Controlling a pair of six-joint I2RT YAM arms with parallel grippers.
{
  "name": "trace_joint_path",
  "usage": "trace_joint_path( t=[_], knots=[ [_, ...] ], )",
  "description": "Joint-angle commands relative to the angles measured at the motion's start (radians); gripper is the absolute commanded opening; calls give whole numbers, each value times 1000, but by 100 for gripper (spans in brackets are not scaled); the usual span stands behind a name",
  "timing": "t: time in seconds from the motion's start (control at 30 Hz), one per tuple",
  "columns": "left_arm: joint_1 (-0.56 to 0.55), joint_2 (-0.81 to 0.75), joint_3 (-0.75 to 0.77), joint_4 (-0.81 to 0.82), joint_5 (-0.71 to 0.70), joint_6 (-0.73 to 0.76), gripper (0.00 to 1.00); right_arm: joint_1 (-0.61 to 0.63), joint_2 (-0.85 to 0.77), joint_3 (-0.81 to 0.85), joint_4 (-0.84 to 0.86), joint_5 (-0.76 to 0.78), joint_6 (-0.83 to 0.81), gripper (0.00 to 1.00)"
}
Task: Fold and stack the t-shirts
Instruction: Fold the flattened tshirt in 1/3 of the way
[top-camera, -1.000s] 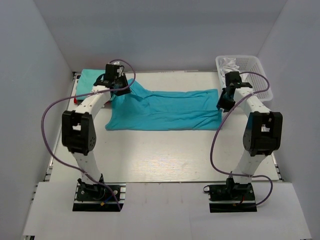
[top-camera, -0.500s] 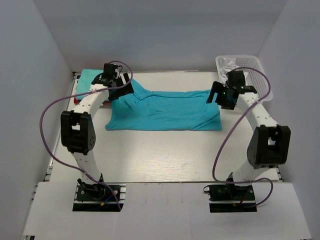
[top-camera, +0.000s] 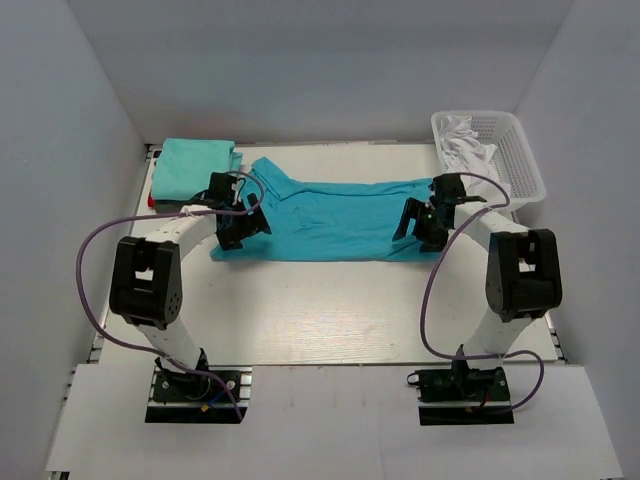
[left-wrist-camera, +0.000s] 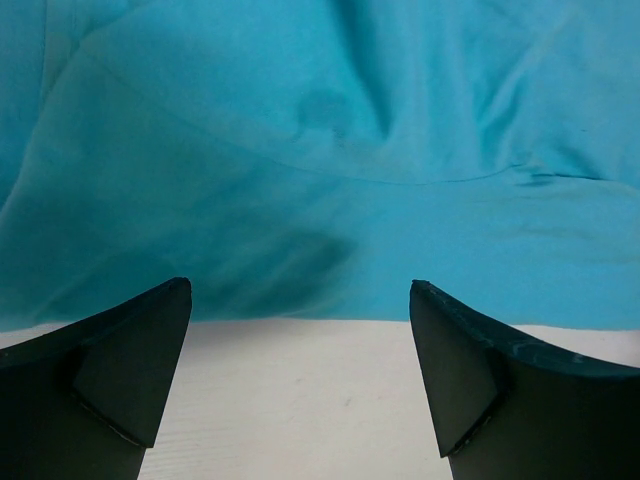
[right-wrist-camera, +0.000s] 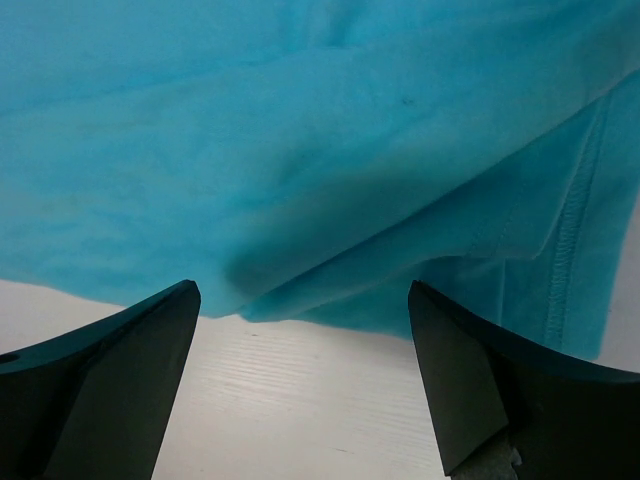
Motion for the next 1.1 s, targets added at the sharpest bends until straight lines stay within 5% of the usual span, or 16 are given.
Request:
trace_joint_path(
  t=[0.0,0.3,0.5,0.67,0.87,1.07],
  knots=[
    [8,24,-11,7,-3,-70,100,-5,40,-34,45,-17,28,90],
    [8,-10,-189,-138,-59,-152,100,-3,-24,-243,33,-6,76,90],
    [8,-264,-401,-354,-40,-235,100,3,-257,-480,-35,20,114,90],
    [-12,-456,-426,-535,30,-275,100,6,-562,-593,-137,2,145,90],
    [-12,-536,-165,-514,-84,-236,100,3,-734,-473,-162,61,104,90],
    [18,-316,46,-301,-239,-141,100,-3,-655,-331,-21,19,87,90]
  ],
)
